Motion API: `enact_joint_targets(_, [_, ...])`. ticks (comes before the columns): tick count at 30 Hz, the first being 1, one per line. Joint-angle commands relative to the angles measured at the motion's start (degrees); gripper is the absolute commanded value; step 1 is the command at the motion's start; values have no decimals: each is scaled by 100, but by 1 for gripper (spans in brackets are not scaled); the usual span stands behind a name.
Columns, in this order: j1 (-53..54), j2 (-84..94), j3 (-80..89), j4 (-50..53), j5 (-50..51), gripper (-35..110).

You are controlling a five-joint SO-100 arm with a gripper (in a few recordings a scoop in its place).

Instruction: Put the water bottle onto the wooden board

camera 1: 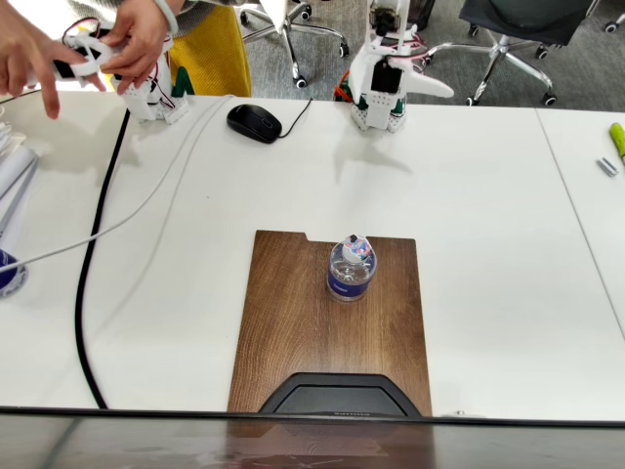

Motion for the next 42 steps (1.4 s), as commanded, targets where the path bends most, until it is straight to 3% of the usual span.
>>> enact_joint_targets(1, [-26, 149, 167, -325, 141, 71])
enact_joint_targets(4, [-229, 149, 308, -510, 141, 69])
enact_joint_targets(8, [-325, 149, 105, -527, 149, 48])
enact_joint_targets(19, [-299, 149, -501, -633, 141, 47])
enact_joint_targets(21, [-299, 149, -510, -633, 105, 31])
enact_joint_targets(23, [-299, 149, -510, -624, 0, 0])
enact_joint_targets(42, [-202, 149, -422, -949, 0, 0])
